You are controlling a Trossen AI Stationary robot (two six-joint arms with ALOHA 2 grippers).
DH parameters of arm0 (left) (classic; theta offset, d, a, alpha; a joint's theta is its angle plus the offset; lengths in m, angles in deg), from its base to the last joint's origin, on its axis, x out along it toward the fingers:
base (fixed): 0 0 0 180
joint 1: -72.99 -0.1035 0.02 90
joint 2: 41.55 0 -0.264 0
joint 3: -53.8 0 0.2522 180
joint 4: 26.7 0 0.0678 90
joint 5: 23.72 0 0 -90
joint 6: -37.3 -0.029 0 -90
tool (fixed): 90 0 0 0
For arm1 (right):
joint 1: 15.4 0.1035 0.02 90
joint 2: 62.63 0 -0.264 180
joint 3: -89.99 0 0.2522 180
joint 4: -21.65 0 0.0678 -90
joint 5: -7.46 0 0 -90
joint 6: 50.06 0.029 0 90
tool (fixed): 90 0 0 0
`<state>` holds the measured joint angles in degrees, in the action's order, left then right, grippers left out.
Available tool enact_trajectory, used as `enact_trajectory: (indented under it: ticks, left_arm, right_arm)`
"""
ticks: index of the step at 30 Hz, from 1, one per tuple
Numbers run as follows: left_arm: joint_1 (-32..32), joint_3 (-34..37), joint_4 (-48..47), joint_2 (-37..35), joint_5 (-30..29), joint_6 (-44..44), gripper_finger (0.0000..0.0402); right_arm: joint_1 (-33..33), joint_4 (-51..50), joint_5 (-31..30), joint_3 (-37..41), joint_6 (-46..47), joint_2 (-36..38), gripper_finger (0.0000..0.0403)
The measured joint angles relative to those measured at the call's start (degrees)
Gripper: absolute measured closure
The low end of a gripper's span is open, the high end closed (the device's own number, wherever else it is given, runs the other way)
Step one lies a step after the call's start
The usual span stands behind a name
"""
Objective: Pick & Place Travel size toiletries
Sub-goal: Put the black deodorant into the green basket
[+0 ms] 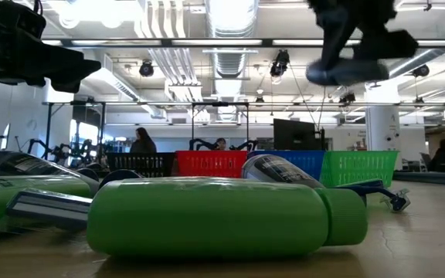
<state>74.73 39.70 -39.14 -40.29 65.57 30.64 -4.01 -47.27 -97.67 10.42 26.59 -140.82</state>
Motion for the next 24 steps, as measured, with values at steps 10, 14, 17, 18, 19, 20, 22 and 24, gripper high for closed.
enact_trajectory:
  ticks: [10, 14, 17, 18, 19, 20, 22, 24]
  left_arm:
    - [0.0, 0.0, 0.0, 0.0, 0.0, 0.0, 0.0170]
    - [0.0, 0.0, 0.0, 0.0, 0.0, 0.0, 0.0170]
    - [0.0, 0.0, 0.0, 0.0, 0.0, 0.0, 0.0170]
    - [0.0, 0.0, 0.0, 0.0, 0.0, 0.0, 0.0170]
    - [0.0, 0.0, 0.0, 0.0, 0.0, 0.0, 0.0170]
    - [0.0, 0.0, 0.0, 0.0, 0.0, 0.0, 0.0170]
    - [0.0, 0.0, 0.0, 0.0, 0.0, 0.0, 0.0170]
    - [0.0, 0.0, 0.0, 0.0, 0.0, 0.0, 0.0170]
  right_arm:
    - [-15.1, 7.7, 3.9, 15.0, 6.7, 4.3, 0.0201]
    - [-20.2, 12.9, 6.2, 18.4, 4.6, 3.4, 0.0201]
    - [-23.7, 17.8, 7.5, 20.2, 1.7, 2.6, 0.0201]
    - [-24.5, 18.7, 7.6, 20.4, 1.1, 2.3, 0.0200]
    - [-25.1, 19.1, 7.7, 20.5, 0.9, 1.9, 0.0194]
    - [-25.7, 19.3, 7.9, 20.6, 0.4, 1.3, 0.0185]
    - [-26.8, 20.2, 8.8, 20.5, -1.7, 0.2, 0.0158]
    - [-27.6, 20.2, 10.1, 20.3, -1.6, -0.8, 0.0128]
